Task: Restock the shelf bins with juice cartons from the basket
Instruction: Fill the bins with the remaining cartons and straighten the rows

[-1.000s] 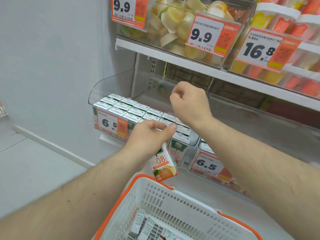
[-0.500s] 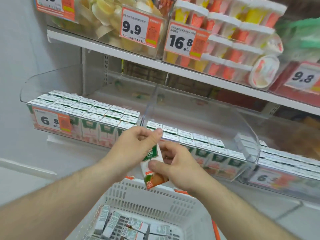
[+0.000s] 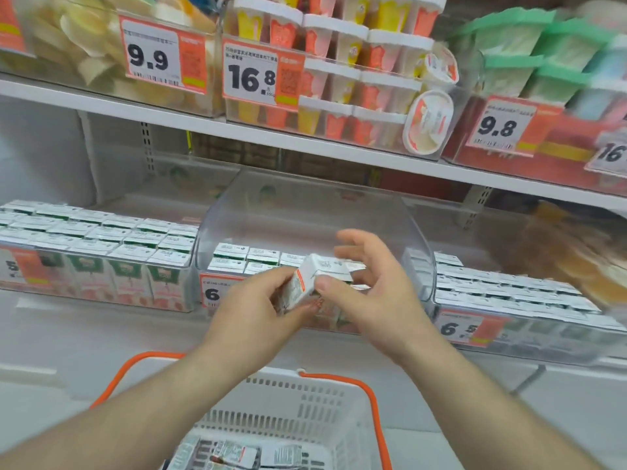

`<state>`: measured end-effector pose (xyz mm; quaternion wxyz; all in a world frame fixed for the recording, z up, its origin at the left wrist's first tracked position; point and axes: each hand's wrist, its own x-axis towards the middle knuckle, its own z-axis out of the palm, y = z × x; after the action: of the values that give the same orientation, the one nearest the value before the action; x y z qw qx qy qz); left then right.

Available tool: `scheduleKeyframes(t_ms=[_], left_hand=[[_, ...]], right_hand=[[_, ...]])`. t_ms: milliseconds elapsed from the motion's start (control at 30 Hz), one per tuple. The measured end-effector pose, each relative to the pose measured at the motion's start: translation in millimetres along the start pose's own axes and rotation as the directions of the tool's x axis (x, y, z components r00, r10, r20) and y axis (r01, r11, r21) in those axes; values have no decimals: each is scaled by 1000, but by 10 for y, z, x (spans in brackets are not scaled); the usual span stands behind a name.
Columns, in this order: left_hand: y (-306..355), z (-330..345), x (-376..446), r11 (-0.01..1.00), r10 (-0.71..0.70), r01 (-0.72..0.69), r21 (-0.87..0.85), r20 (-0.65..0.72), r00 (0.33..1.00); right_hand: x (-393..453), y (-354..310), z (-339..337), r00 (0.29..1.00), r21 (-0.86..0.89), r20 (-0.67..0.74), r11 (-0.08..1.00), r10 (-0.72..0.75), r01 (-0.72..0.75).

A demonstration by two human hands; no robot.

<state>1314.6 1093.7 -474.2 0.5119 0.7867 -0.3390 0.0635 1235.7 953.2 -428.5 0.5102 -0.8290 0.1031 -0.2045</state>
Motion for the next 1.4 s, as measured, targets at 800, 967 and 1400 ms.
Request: scheduleKeyframes(t_ms=[800, 967, 1400], left_hand=[[-38, 550, 352, 688, -13, -168, 706, 244, 970], [62, 622, 482, 674, -13, -224, 704, 315, 949], [65, 773, 626, 747, -69, -234, 623, 422, 904]], right_hand=[[755, 368, -506, 980, -815, -198, 560, -26, -150], [812, 502, -419, 980, -832, -153, 518, 126, -196], [905, 631, -368, 932, -805, -47, 539, 359, -248]])
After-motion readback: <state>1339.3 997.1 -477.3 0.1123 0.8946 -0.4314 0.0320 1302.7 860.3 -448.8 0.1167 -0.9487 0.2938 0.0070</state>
